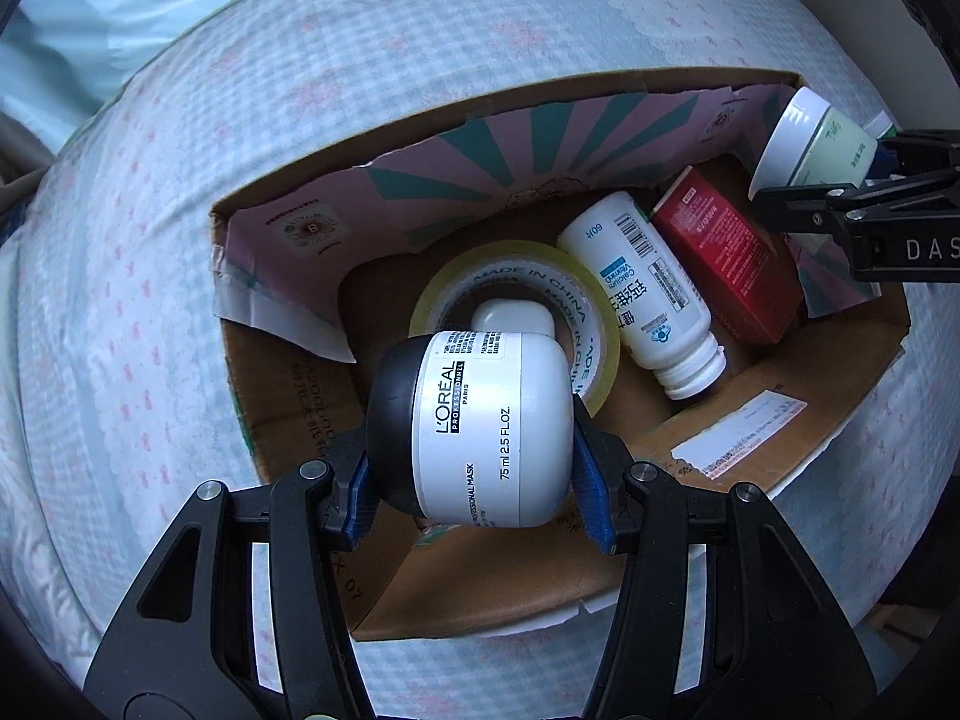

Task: Organize rigid objects
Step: 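Lower and release the L'Oreal jar and TWG jar into the cardboard box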

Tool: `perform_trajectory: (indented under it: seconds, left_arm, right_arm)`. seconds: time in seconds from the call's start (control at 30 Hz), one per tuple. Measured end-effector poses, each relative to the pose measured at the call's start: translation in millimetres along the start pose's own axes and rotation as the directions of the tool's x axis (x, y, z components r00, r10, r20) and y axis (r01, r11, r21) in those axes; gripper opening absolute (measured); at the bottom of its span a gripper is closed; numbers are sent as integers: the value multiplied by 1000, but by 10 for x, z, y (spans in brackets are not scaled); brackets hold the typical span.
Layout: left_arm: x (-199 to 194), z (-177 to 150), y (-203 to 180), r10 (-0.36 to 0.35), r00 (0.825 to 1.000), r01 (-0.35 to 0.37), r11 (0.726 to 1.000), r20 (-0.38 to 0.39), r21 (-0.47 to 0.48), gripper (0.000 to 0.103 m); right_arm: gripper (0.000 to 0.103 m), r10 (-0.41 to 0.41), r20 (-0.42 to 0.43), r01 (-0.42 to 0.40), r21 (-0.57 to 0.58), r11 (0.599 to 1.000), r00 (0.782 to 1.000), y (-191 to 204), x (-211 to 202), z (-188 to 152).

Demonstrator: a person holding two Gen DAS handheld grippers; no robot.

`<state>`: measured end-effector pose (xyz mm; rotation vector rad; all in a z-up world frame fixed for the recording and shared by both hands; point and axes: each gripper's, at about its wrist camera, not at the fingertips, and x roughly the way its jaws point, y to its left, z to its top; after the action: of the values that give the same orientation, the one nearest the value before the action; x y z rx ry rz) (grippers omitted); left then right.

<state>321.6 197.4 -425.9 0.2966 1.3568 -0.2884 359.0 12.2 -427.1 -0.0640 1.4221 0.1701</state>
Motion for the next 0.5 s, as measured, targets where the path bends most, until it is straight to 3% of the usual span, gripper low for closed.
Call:
perform_trajectory:
  seconds: [0.27, 0.43, 0.47, 0.5]
  left_arm:
    - [62, -25, 9, 16, 999, -16, 1000, -30, 5, 50]
    - [49, -71, 4, -2, 999, 2, 1000, -47, 2, 51]
    - [35, -76, -18, 11, 999, -10, 1000, -49, 14, 53]
    - [8, -80, -43, 26, 999, -25, 999, -45, 23, 73]
  right_arm:
    - [68, -13, -24, 12, -50, 999, 1000, 31, 64, 26]
    - [69, -4, -12, 4, -10, 1000, 1000, 18, 62, 27]
    - [73, -2, -18, 3, 6, 1000, 1000, 6, 64, 27]
    - [88, 12, -11, -12, 15, 1000, 1000, -1, 45, 32]
